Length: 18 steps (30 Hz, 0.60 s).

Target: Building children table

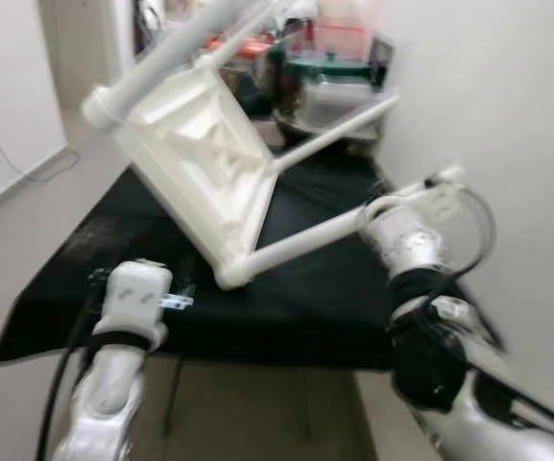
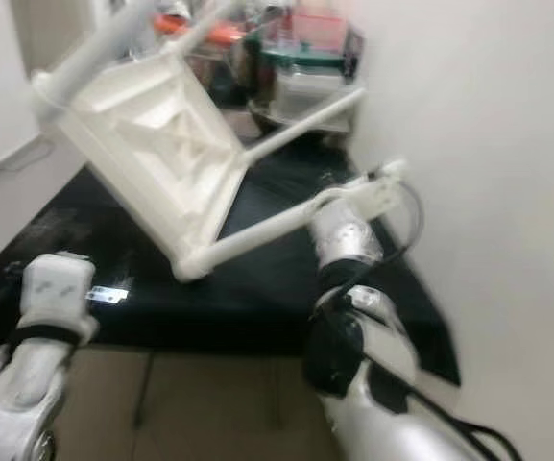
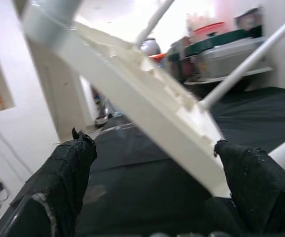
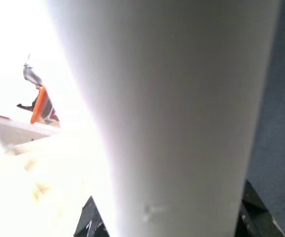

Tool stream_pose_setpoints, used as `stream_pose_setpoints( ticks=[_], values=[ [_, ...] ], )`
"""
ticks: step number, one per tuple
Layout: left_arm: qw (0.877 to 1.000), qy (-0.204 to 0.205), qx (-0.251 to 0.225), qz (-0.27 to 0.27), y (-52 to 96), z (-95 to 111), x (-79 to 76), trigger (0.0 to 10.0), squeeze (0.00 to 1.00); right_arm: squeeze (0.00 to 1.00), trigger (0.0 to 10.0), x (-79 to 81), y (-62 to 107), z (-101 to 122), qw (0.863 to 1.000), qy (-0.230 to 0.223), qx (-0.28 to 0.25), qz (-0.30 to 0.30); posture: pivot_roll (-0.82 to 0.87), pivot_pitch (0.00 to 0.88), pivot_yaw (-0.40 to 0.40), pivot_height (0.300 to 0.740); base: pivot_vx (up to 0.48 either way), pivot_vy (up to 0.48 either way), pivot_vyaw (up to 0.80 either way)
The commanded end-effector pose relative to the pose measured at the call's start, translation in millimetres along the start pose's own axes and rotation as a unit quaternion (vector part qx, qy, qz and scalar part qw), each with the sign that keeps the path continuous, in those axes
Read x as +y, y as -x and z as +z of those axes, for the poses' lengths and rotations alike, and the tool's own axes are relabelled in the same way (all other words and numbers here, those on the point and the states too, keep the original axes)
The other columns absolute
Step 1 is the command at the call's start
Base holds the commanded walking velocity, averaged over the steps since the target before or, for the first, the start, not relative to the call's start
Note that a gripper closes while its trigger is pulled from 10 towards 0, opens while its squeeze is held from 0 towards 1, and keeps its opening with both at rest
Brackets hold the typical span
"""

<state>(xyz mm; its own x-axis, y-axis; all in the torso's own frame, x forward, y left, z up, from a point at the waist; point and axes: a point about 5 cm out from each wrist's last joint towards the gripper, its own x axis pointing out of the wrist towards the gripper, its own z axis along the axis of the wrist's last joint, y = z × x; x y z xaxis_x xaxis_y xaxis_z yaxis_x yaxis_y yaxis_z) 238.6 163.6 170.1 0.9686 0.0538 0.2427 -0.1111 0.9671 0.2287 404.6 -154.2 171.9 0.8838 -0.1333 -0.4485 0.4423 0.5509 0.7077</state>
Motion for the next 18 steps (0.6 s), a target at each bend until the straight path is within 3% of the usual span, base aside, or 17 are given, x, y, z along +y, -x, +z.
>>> stream_pose_setpoints(
  ticks=[1, 13, 14, 18],
  values=[
    [1.000, -0.006, 0.000, -0.006, -1.3, 0.9, -2.2, 10.0, 0.00, 0.00, 10.0, -57.6, 0.1, -86.6, 0.973, 0.085, 0.174, -0.124, 0.09, 0.000, -0.138, 0.740, 0.000, 0.000, 0.00],
    [1.000, -0.010, -0.004, -0.001, -1.1, 3.5, 2.1, 10.0, 0.00, 0.00, 10.0, -64.5, -0.4, -83.0, 0.968, 0.118, 0.169, -0.140, 0.09, 0.000, -0.145, 0.740, 0.000, 0.000, 0.00],
    [1.000, -0.011, -0.004, 0.001, -0.6, 3.6, 3.3, 10.0, 0.00, 1.00, 10.0, -62.7, -0.7, -81.6, 0.970, 0.119, 0.161, -0.139, 0.09, 0.000, -0.148, 0.740, 0.000, 0.000, 0.00],
    [1.000, -0.011, -0.004, 0.001, -0.2, 3.9, 2.8, 10.0, 0.00, 1.00, 10.0, -63.5, -1.0, -78.3, 0.969, 0.126, 0.154, -0.147, 0.09, 0.000, -0.149, 0.740, 0.000, 0.000, 0.00]
  ],
)
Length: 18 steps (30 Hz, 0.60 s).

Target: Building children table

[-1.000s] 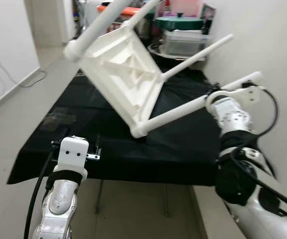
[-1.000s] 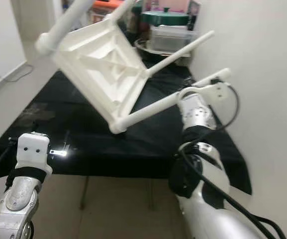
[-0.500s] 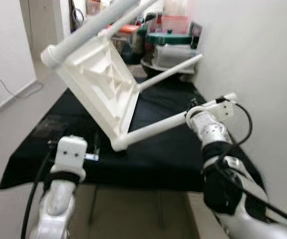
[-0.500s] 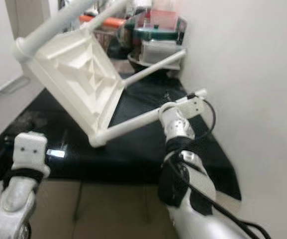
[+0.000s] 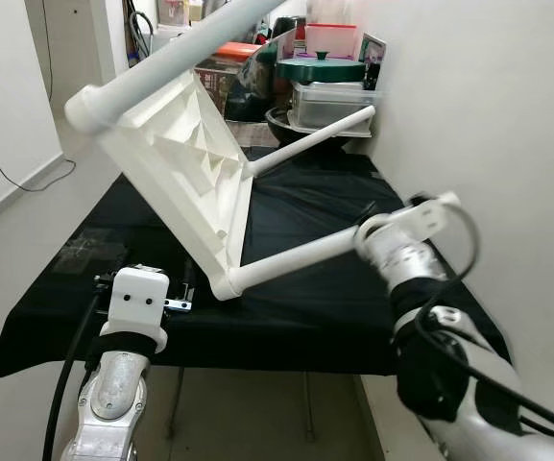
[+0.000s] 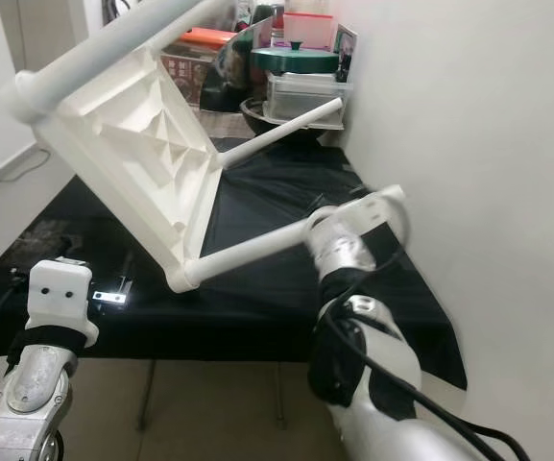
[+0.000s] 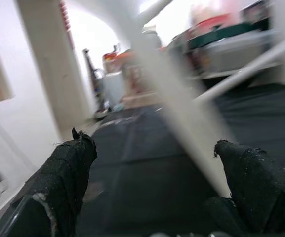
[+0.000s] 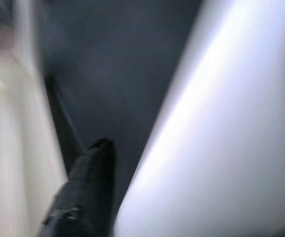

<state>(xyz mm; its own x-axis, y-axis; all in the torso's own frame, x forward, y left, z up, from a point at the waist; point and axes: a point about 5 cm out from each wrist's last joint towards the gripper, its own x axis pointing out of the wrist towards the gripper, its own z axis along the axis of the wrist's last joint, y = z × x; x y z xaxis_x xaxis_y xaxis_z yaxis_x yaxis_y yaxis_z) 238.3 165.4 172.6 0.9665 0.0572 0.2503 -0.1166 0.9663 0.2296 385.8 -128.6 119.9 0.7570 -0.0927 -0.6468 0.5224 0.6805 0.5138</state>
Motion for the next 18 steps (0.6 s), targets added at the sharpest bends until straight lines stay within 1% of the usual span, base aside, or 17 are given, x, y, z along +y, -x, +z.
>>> stream_pose_setpoints(
  ticks=[1, 7, 8, 10, 11, 13, 15, 17, 18],
  values=[
    [1.000, -0.010, 0.000, -0.002, 0.2, 1.9, 0.4, 10.0, 0.00, 1.00, 10.0, -26.6, -7.6, -31.1, 0.995, 0.032, 0.070, -0.065, 0.09, 0.000, -0.149, 0.740, 0.000, 0.000, 0.00],
    [1.000, -0.009, -0.001, -0.003, 0.4, 2.7, -0.3, 10.0, 0.00, 1.00, 10.0, -31.7, -7.7, -23.3, 0.994, 0.030, 0.059, -0.085, 0.09, 0.000, -0.149, 0.740, 0.000, 0.000, 0.00],
    [1.000, -0.009, -0.002, -0.003, 0.6, 3.0, -0.3, 10.0, 0.00, 1.00, 10.0, -34.7, -7.7, -18.9, 0.994, 0.020, 0.058, -0.090, 0.08, 0.000, -0.149, 0.740, 0.000, 0.000, 0.00],
    [1.000, -0.009, -0.002, -0.003, 0.6, 3.0, -0.3, 10.0, 0.00, 1.00, 10.0, -34.7, -7.7, -18.9, 0.994, 0.020, 0.058, -0.090, 0.08, 0.000, -0.149, 0.740, 0.000, 0.000, 0.00],
    [1.000, -0.009, -0.002, -0.003, 0.9, 3.2, -0.5, 10.0, 0.00, 1.00, 10.0, -33.8, -6.5, -12.0, 0.995, 0.010, 0.056, -0.087, 0.08, 0.000, -0.150, 0.740, 0.000, 0.000, 0.00],
    [1.000, -0.009, -0.002, -0.003, 1.3, 3.2, -0.5, 10.0, 0.00, 1.00, 10.0, -30.5, -3.0, -1.1, 0.995, 0.005, 0.059, -0.080, 0.08, 0.000, -0.150, 0.740, 0.000, 0.000, 0.00],
    [1.000, -0.009, -0.001, -0.003, 1.3, 3.2, -0.5, 10.0, 0.00, 1.00, 10.0, -29.4, -2.1, 0.8, 0.995, 0.006, 0.060, -0.078, 0.08, 0.000, -0.150, 0.740, 0.000, 0.000, 0.00],
    [1.000, -0.008, -0.001, -0.002, 1.9, 3.3, -0.2, 10.0, 0.00, 1.00, 10.0, -41.5, -0.6, 9.5, 0.994, 0.025, 0.056, -0.095, 0.07, 0.000, -0.155, 0.740, 0.000, 0.000, 0.00],
    [1.000, -0.008, -0.001, -0.002, 1.9, 3.3, -0.2, 10.0, 0.00, 1.00, 10.0, -41.5, -0.6, 9.5, 0.994, 0.025, 0.056, -0.095, 0.07, 0.000, -0.155, 0.740, 0.000, 0.000, 0.00]
  ],
)
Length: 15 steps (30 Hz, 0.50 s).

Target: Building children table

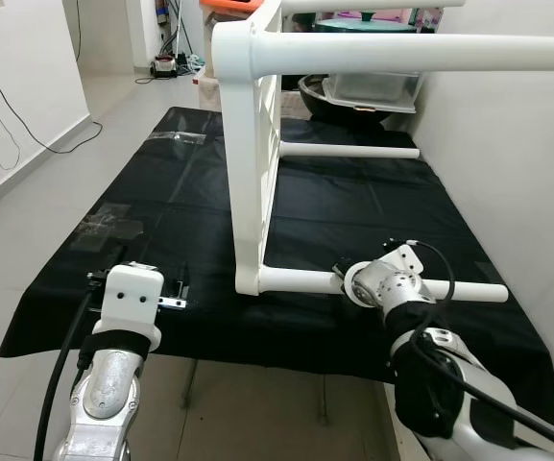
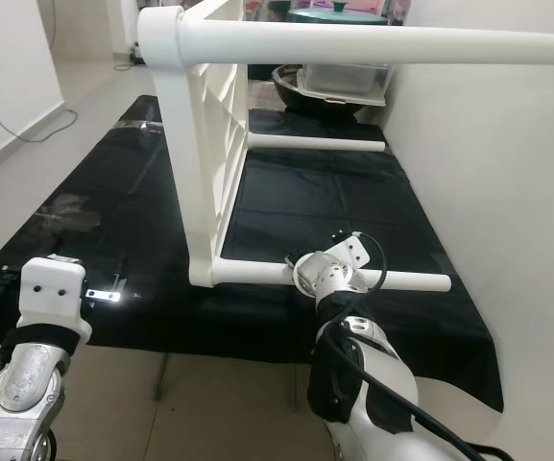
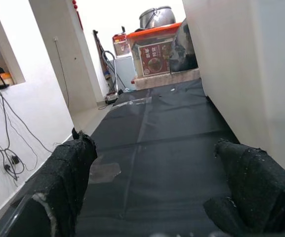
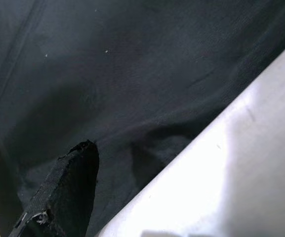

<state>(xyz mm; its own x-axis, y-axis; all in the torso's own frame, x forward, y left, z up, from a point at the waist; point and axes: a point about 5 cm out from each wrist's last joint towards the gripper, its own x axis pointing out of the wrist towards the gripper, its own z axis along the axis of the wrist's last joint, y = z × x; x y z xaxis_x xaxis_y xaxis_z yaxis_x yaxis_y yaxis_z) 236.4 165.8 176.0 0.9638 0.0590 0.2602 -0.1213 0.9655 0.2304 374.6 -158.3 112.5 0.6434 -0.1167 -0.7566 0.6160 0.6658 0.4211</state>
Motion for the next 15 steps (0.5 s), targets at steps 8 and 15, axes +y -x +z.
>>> stream_pose_setpoints(
  ticks=[8, 15],
  values=[
    [1.000, -0.005, 0.006, -0.006, 1.8, -0.8, -2.7, 10.0, 0.00, 0.73, 10.0, -54.3, -0.5, 8.7, 0.998, 0.054, 0.035, -0.018, 0.07, 0.000, -0.145, 0.740, 0.000, 0.000, 0.00],
    [1.000, -0.006, 0.006, -0.015, 0.5, -1.9, -3.5, 10.0, 0.00, 0.00, 10.0, -45.6, 11.8, 15.3, 0.995, 0.085, 0.057, 0.017, 0.05, 0.000, -0.137, 0.740, 0.000, 0.000, 0.00]
  ],
)
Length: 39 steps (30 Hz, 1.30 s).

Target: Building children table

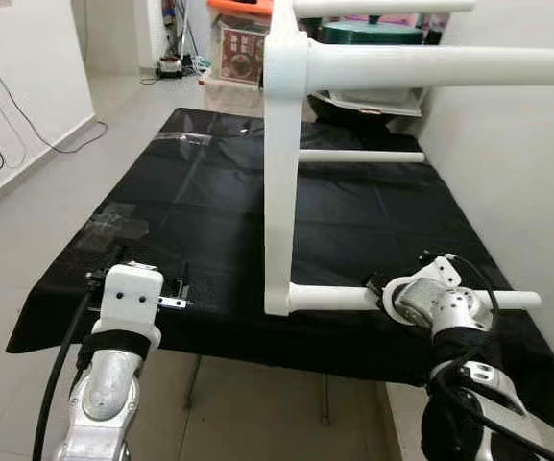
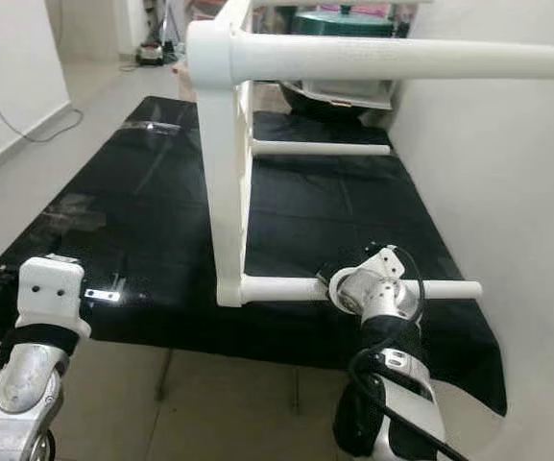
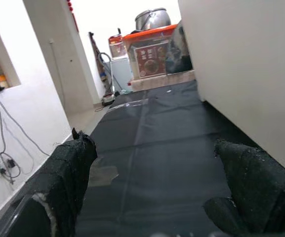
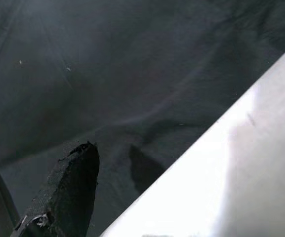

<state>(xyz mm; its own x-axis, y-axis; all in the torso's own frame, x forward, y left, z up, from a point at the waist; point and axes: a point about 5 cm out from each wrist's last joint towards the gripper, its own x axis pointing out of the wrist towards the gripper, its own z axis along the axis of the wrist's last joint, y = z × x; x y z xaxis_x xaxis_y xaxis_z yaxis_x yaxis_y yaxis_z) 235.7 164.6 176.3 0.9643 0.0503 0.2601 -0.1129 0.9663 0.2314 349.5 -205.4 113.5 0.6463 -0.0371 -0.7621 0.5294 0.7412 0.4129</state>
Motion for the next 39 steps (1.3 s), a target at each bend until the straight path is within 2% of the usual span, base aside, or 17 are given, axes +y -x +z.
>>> stream_pose_setpoints(
  ticks=[1, 2, 4, 7, 11, 13, 15, 17, 18, 19, 20, 21, 22, 29, 32, 37, 39],
  values=[
    [1.000, -0.007, 0.007, -0.012, -0.6, -2.7, -2.6, 10.0, 0.00, 0.00, 10.0, 5.0, 5.1, -4.7, 0.999, 0.020, 0.032, -0.006, 0.05, 0.000, -0.140, 0.740, 0.000, 0.000, 0.00],
    [1.000, -0.007, 0.007, -0.012, -0.6, -2.7, -2.6, 10.0, 0.00, 0.00, 10.0, 5.0, 5.1, -4.7, 0.999, 0.020, 0.032, -0.006, 0.05, 0.000, -0.140, 0.740, 0.000, 0.000, 0.00],
    [1.000, -0.008, 0.007, -0.009, -0.8, -2.2, -2.3, 10.0, 0.00, 0.00, 10.0, 15.4, 14.3, 5.4, 1.000, -0.013, 0.018, -0.011, 0.05, 0.000, -0.146, 0.740, 0.000, 0.000, 0.00],
    [1.000, -0.010, 0.006, -0.006, -0.5, -2.0, -2.1, 10.0, 0.00, 0.00, 10.0, 24.0, 20.4, 10.2, 0.999, -0.040, 0.013, -0.018, 0.05, 0.000, -0.147, 0.740, 0.000, 0.000, 0.00],
    [1.000, -0.018, 0.001, -0.006, -3.6, 0.0, -0.9, 10.0, 0.00, 0.00, 10.0, 31.9, 22.8, 6.4, 0.998, -0.063, 0.021, -0.012, 0.06, 0.000, -0.147, 0.740, 0.000, 0.000, 0.00],
    [1.000, -0.018, 0.001, -0.006, -3.6, 0.0, -0.9, 10.0, 0.00, 0.00, 10.0, 31.9, 22.8, 6.4, 0.998, -0.063, 0.021, -0.012, 0.06, 0.000, -0.147, 0.740, 0.000, 0.000, 0.00],
    [0.999, -0.027, -0.032, -0.017, -14.4, 12.4, -2.1, 10.0, 0.00, 0.00, 10.0, 29.6, 16.7, -4.4, 0.995, -0.092, 0.031, -0.023, 0.06, 0.000, -0.151, 0.740, 0.000, 0.000, 0.00],
    [0.999, -0.027, -0.032, -0.017, -14.4, 12.4, -2.1, 10.0, 0.00, 0.00, 10.0, 29.6, 16.7, -4.4, 0.995, -0.092, 0.031, -0.023, 0.06, 0.000, -0.151, 0.740, 0.000, 0.000, 0.00],
    [0.998, -0.027, -0.049, -0.024, -20.9, 19.8, -2.5, 10.0, 0.00, 0.00, 10.0, 27.0, 12.6, -11.8, 0.992, -0.114, 0.037, -0.032, 0.06, 0.000, -0.150, 0.740, 0.000, 0.000, 0.00],
    [0.998, -0.027, -0.049, -0.024, -20.9, 19.8, -2.5, 10.0, 0.00, 0.00, 10.0, 27.0, 12.6, -11.8, 0.992, -0.114, 0.037, -0.032, 0.06, 0.000, -0.150, 0.740, 0.000, 0.000, 0.00],
    [0.997, -0.033, -0.068, -0.030, -26.9, 28.1, -1.9, 10.0, 0.00, 0.00, 10.0, 23.2, 8.8, -17.8, 0.989, -0.136, 0.041, -0.045, 0.05, 0.000, -0.142, 0.740, 0.000, 0.000, 0.00],
    [0.997, -0.033, -0.068, -0.030, -26.9, 28.1, -1.9, 10.0, 0.00, 0.00, 10.0, 23.2, 8.8, -17.8, 0.989, -0.136, 0.041, -0.045, 0.05, 0.000, -0.142, 0.740, 0.000, 0.000, 0.00],
    [0.994, -0.044, -0.098, -0.035, -36.4, 42.3, 1.6, 10.0, 0.00, 0.00, 10.0, 17.1, 5.7, -25.4, 0.985, -0.155, 0.049, -0.056, 0.05, 0.000, -0.144, 0.740, 0.000, 0.000, 0.00],
    [0.991, -0.054, -0.119, -0.036, -43.6, 52.6, 5.5, 10.0, 0.00, 0.00, 10.0, 12.1, 7.3, -27.7, 0.983, -0.163, 0.053, -0.072, 0.06, 0.000, -0.141, 0.740, 0.000, 0.000, 0.00],
    [0.989, -0.051, -0.128, -0.058, -54.1, 55.9, 4.6, 10.0, 0.00, 0.00, 10.0, 12.9, 11.3, -26.9, 0.981, -0.174, 0.052, -0.064, 0.04, 0.000, -0.126, 0.740, 0.000, 0.000, 0.00],
    [0.987, -0.075, -0.127, -0.070, -63.4, 55.4, 3.3, 10.0, 0.00, 0.00, 10.0, 14.9, 13.1, -31.1, 0.980, -0.177, 0.056, -0.065, 0.04, 0.000, -0.123, 0.740, 0.000, 0.000, 0.00],
    [0.986, -0.094, -0.115, -0.077, -73.1, 49.9, 11.3, 10.0, 0.00, 0.00, 10.0, 14.3, 15.7, -37.9, 0.980, -0.175, 0.067, -0.063, 0.04, 0.000, -0.121, 0.740, 0.000, 0.000, 0.00]
  ],
)
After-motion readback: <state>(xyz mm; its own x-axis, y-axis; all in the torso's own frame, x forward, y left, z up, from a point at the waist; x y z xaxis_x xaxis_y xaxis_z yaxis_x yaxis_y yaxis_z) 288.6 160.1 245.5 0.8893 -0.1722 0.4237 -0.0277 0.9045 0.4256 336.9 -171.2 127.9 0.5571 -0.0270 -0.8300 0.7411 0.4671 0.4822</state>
